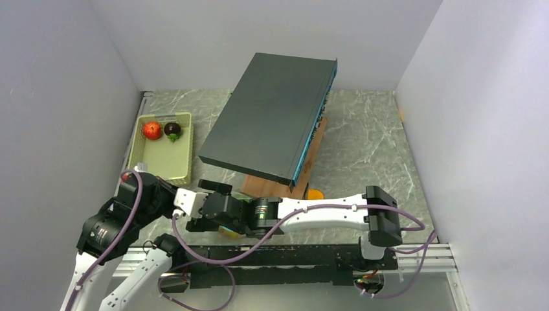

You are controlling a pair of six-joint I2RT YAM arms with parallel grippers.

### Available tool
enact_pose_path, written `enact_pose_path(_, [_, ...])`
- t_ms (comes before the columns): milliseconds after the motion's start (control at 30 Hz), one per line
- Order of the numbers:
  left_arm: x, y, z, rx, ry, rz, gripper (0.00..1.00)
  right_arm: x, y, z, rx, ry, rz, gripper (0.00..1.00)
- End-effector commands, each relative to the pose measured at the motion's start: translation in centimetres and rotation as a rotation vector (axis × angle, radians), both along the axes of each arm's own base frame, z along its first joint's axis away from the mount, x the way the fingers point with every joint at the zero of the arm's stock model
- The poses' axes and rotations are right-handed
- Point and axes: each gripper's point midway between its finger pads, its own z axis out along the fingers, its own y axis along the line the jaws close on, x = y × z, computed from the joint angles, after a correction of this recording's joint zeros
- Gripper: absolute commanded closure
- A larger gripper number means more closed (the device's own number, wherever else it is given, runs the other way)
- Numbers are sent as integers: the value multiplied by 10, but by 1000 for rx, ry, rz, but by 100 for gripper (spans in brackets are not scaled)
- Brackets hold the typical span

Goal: Place the food in the zip-top bag and seal the zipper
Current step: Zip the zipper food storage bag at the center of the board.

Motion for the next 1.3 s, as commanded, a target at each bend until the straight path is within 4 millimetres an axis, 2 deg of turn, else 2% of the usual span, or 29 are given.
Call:
enact_pose_path(0, [-4, 4, 6, -164, 95, 180, 100, 19, -6, 28, 75, -59, -110, 24])
enact_pose_path(233, [-6, 16, 8, -113, 87, 213, 100, 7, -20, 20, 75, 20, -13, 65])
enact_pose_path(400, [-7, 21, 14, -100, 51, 219, 100, 6, -21, 17, 81, 87, 47, 99])
enact_pose_path(433, [-6, 22, 16, -96, 34, 217, 100, 8, -22, 18, 82, 95, 47, 100])
enact_pose_path(467, [-5, 23, 18, -87, 13, 211, 95, 8, -23, 19, 80, 103, 56, 100])
enact_pose_path(500, [-4, 25, 21, -71, -15, 203, 85, 7, -25, 20, 77, 114, 66, 100])
enact_pose_path(533, [-1, 26, 27, -48, -60, 189, 72, 6, -27, 21, 75, 129, 74, 100])
enact_pose_path(633, [8, 35, 47, 92, -247, 110, 22, 7, -39, 25, 93, 197, 111, 100])
enact_pose_path(700, [13, 32, 70, 163, -429, 13, 5, 9, -49, 30, 113, 245, 118, 100])
enact_pose_path(733, [14, 29, 77, 239, -534, -68, 1, 9, -52, 33, 123, 274, 134, 100])
enact_pose_path(867, [4, 5, 109, 356, -945, -306, 0, 0, -62, 51, 173, 350, 215, 100])
enact_pose_path(933, [-6, -8, 113, 405, -1091, -431, 0, -7, -66, 65, 210, 377, 258, 100])
enact_pose_path(1067, [-23, -25, 106, 473, -1219, -627, 0, -17, -70, 87, 273, 426, 313, 100])
enact_pose_path(1267, [-39, -36, 97, 481, -1356, -735, 0, -31, -72, 115, 361, 509, 390, 100])
